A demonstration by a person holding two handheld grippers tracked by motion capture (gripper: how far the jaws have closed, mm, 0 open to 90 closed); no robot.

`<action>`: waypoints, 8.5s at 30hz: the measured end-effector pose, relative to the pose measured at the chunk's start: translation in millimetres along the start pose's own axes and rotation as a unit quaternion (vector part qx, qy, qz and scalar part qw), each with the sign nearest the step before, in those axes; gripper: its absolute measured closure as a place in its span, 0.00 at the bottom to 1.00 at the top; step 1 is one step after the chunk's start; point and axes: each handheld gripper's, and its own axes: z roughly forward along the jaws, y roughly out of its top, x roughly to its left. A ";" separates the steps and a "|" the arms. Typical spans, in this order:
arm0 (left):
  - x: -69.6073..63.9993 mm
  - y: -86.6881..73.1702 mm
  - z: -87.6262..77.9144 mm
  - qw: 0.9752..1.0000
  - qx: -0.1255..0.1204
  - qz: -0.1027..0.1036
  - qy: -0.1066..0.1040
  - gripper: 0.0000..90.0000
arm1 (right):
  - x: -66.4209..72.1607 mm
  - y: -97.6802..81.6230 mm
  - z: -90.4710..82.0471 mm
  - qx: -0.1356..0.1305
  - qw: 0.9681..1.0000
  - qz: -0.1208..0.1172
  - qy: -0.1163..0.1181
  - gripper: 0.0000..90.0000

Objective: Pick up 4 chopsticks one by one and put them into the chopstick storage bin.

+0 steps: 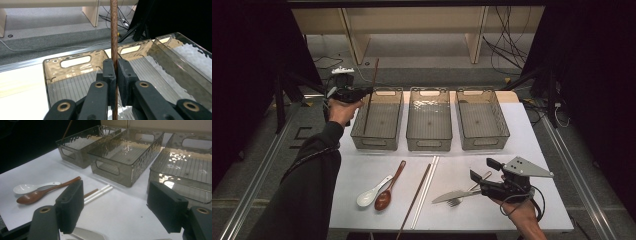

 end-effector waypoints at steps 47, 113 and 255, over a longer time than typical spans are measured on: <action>-74.0 -45.0 -46.6 0.992 0.114 0.012 -0.054 0.35 | 1.5 -0.3 -0.1 0.005 1.000 -0.001 -0.001 0.34; -192.0 -184.9 -28.0 0.934 0.315 0.144 -0.093 0.30 | 4.0 0.5 -0.6 0.004 1.000 -0.008 -0.001 0.34; -138.3 -92.6 -64.2 0.973 0.177 0.093 -0.116 0.94 | 3.5 0.4 -0.5 0.005 1.000 -0.005 -0.002 0.34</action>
